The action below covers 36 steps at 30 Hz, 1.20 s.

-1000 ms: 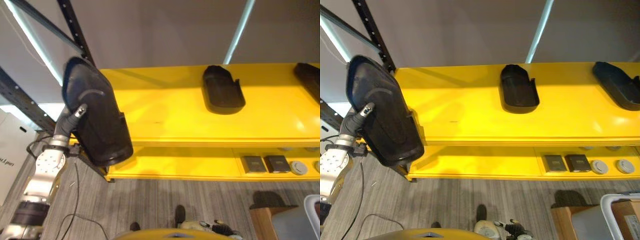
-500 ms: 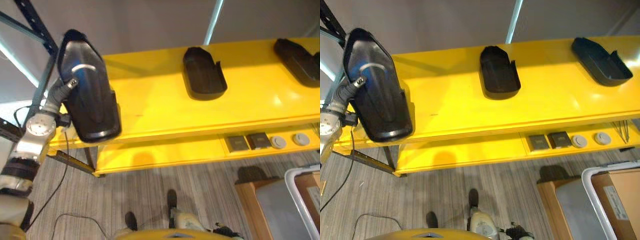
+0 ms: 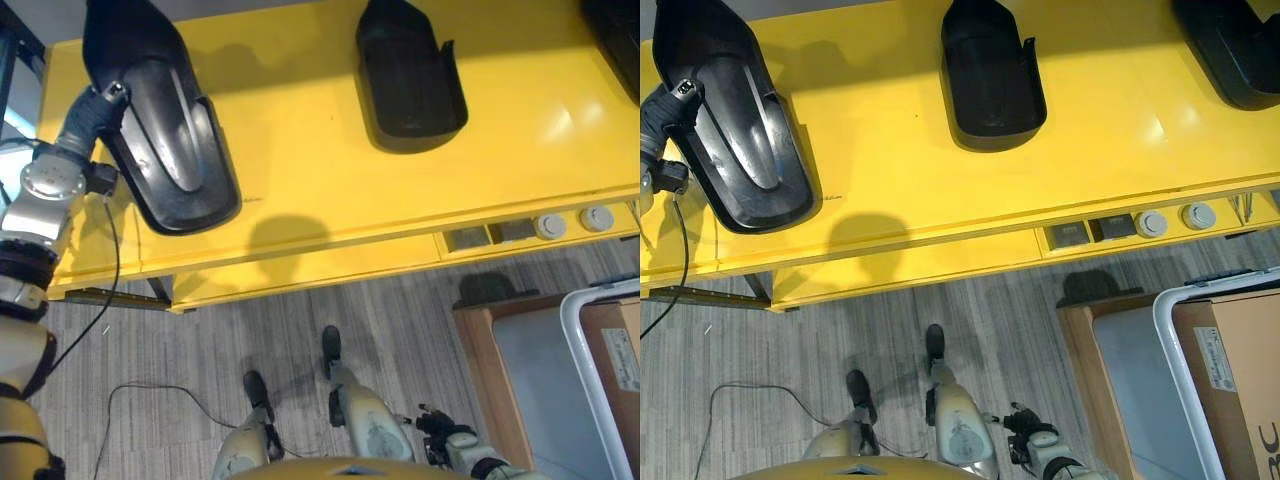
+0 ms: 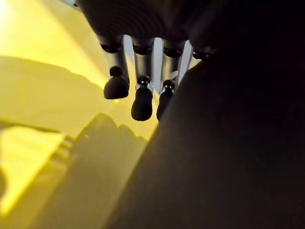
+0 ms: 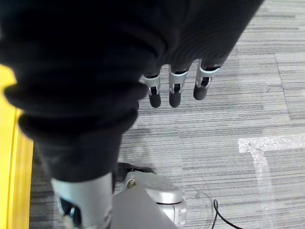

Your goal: Move parts from the plastic box to the shelf.

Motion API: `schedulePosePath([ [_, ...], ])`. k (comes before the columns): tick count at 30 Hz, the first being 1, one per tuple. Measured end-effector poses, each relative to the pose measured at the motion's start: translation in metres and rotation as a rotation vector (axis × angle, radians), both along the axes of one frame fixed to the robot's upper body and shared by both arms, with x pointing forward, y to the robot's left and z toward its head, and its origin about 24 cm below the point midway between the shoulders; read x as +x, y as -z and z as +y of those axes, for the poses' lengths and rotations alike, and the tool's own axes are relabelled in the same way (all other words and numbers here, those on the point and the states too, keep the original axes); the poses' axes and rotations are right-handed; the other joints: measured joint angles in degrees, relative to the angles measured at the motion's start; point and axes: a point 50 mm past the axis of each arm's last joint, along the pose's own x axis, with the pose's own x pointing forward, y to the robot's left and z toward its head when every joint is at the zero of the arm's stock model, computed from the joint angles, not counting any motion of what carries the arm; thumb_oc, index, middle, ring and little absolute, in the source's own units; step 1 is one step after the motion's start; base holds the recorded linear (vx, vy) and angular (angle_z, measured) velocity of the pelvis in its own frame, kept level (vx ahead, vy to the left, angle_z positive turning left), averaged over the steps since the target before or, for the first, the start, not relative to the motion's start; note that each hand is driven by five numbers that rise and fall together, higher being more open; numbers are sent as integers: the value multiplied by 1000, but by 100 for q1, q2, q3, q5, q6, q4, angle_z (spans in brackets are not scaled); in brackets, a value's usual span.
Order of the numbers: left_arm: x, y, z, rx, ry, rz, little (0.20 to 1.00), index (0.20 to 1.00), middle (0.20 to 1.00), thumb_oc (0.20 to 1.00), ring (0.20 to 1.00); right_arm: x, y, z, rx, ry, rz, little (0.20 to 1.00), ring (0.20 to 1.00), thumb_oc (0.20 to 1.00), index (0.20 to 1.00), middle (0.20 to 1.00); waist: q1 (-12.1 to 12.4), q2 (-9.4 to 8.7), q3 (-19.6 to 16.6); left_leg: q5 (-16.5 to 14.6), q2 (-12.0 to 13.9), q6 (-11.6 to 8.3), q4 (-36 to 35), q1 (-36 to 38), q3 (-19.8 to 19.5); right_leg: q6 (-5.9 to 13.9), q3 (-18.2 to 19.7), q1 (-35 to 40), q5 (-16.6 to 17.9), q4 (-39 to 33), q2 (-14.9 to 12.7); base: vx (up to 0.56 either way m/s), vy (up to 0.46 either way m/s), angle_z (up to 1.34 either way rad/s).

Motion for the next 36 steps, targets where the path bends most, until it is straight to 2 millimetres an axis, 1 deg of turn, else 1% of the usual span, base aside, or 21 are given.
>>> schedulePosePath([
  [1, 2, 1, 6, 39, -39, 33, 200, 200, 200, 200, 200, 4, -1, 2, 8, 1, -12, 1000, 1000, 1000, 1000, 1000, 2, 1, 17, 0, 4, -1, 1, -3, -3, 1, -3, -2, -1, -2, 4, 0, 0, 0],
  [3, 2, 4, 10, 68, -67, 63, 200, 200, 200, 200, 200, 4, -1, 2, 8, 2, -9, 1000, 1000, 1000, 1000, 1000, 10, 4, 25, 0, 6, -1, 1, -4, -2, -2, -4, -3, -4, -1, 5, 0, 0, 0],
  [7, 1, 7, 13, 108, -87, 90, 200, 200, 200, 200, 200, 2, 0, 2, 31, 27, -6, 1000, 1000, 1000, 1000, 1000, 21, 5, 67, 0, 9, -1, 1, -8, -9, -16, -8, -2, -13, 1, 7, 0, 0, 0],
  [8, 1, 13, 17, 144, -109, 119, 231, 231, 231, 231, 231, 2, 0, 2, 42, 45, -9, 1000, 1000, 1000, 1000, 1000, 13, 5, 68, 0, 10, -2, 1, -8, -9, -19, -9, -2, -19, 1, 7, 0, 0, 0],
  [9, 1, 15, 18, 163, -115, 134, 407, 407, 407, 407, 407, 2, 0, 2, 45, 50, -10, 1000, 1000, 1000, 1000, 1000, 9, 5, 68, 0, 10, -2, 1, -8, -8, -16, -9, -3, -27, 1, 7, 0, 0, 0],
  [10, 1, 16, 18, 194, -118, 148, 520, 520, 520, 520, 520, 2, 0, 3, 50, 58, -11, 1000, 1000, 1000, 1000, 1000, 8, 4, 68, 0, 10, -2, 0, -9, -7, -14, -8, -5, -28, 3, 7, 0, 0, 0],
  [11, 1, 16, 17, 211, -117, 149, 595, 595, 595, 595, 595, 2, 0, 3, 50, 57, -11, 1000, 1000, 1000, 1000, 1000, 9, 4, 68, 1, 9, -3, 1, -9, -7, -15, -7, -5, -28, 3, 7, 0, 0, 0],
  [12, 2, 14, 16, 232, -114, 152, 818, 818, 818, 818, 818, 2, 0, 3, 50, 56, -10, 1000, 1000, 1000, 1000, 1000, 13, 4, 68, 2, 9, -5, 0, -10, -9, -15, -6, -5, -28, 3, 7, 0, 0, 0],
  [13, 3, 13, 15, 244, -111, 152, 1000, 1000, 1000, 1000, 1000, 2, 0, 3, 49, 54, -9, 1000, 1000, 1000, 1000, 1000, 17, 4, 68, 3, 9, -7, 0, -10, -9, -14, -5, -5, -28, 3, 7, 0, 0, 0],
  [20, 6, 6, 10, 285, -109, 135, 1000, 1000, 1000, 1000, 1000, 0, 1, 3, 50, 56, -5, 1000, 1000, 1000, 1000, 1000, 7, -1, 71, 5, 8, -9, 1, -10, -9, -17, -4, -5, -25, 7, 7, 0, 0, 0],
  [23, 9, 6, 3, 301, -119, 102, 1000, 1000, 1000, 1000, 1000, 0, 1, 3, 51, 57, -4, 1000, 1000, 1000, 1000, 1000, 12, -1, 71, 5, 7, -9, 1, -5, -15, -33, -7, 6, -13, 9, 7, 0, 0, 0],
  [25, 13, 6, -5, 259, -114, 61, 1000, 1000, 1000, 1000, 1000, -2, 1, 2, 51, 66, 1, 1000, 1000, 1000, 1000, 1000, 35, -2, 70, 5, 6, -9, 1, 18, -18, -60, -11, 32, 8, 9, 7, 0, 0, 0],
  [28, 14, 4, -10, 234, -117, 28, 1000, 1000, 1000, 1000, 1000, -2, 2, 3, 51, 65, 1, 1000, 1000, 1000, 1000, 1000, 33, -5, 72, 5, 8, -9, 1, 69, -19, -62, -20, 82, 10, 9, 8, 15, 3, 0],
  [31, 15, -8, -20, 226, -93, -42, 1000, 1000, 1000, 1000, 1000, -3, 2, 3, 51, 66, 9, 1000, 1000, 1000, 1000, 1000, 36, -11, 76, -2, 31, -7, -1, 274, -22, -61, -52, 302, -4, 8, 24, 44, 0, 2],
  [32, 14, -16, -25, 221, -80, -89, 1000, 1000, 1000, 1000, 1000, -3, 2, 3, 50, 65, 10, 1000, 1000, 1000, 1000, 1000, 51, -10, 75, -16, 40, -20, 0, 384, -31, -50, -85, 421, -72, 6, 25, 57, -8, 5],
  [34, 10, -27, -27, 205, -72, -152, 1000, 1000, 1000, 1000, 1000, -4, 3, 3, 47, 57, 16, 1000, 1000, 1000, 1000, 1000, 83, -12, 77, -29, 51, -38, 0, 529, -31, -81, -112, 562, -89, 7, 36, 29, -3, 3],
  [36, 3, -43, -25, 198, -87, -236, 1000, 1000, 1000, 1000, 1000, -4, 2, 2, 36, 43, 19, 1000, 1000, 1000, 1000, 1000, 149, -11, 72, -46, 74, -58, 0, 681, -66, -85, -131, 735, -113, 2, 48, 16, 0, 8],
])
